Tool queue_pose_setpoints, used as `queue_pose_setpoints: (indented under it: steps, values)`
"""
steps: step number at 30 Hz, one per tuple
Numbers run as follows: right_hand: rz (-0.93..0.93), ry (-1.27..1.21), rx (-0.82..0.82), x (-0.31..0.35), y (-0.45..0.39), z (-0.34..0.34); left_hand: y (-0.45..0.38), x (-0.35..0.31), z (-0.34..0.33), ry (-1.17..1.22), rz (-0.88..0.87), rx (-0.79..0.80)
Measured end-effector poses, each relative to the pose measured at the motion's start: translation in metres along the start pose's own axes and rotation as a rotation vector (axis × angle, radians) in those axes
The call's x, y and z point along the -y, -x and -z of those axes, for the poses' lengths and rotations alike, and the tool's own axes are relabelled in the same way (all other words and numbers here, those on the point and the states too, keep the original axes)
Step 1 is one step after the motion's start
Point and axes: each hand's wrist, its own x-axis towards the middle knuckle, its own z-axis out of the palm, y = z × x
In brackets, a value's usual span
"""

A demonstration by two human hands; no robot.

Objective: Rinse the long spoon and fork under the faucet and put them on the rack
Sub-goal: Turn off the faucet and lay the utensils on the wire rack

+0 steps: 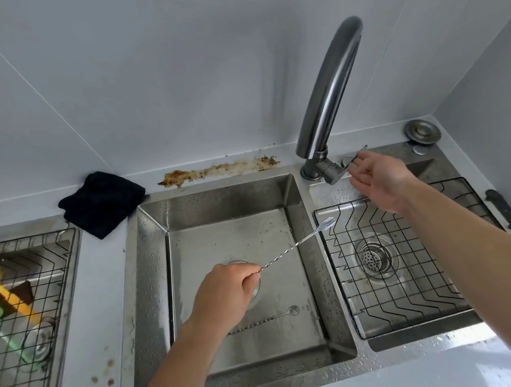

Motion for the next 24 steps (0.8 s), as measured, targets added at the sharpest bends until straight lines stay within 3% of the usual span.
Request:
queue_pose_setpoints:
  steps: [12,17,24]
  values:
    - [0.151,0.157,0.071,-0.01,0.046,-0.005,0.011,-0.004,0.002,-0.024,0.006,0.0]
    - [0.419,0.619,0.125,-0.023,0.081,-0.003,0.002,-0.019,0.005,-0.116,-0.025,0.039]
    - [0.711,1.135,0.386,-0.033,0.103,0.006,-0.016,-0.054,0.005,-0.193,-0.047,0.065]
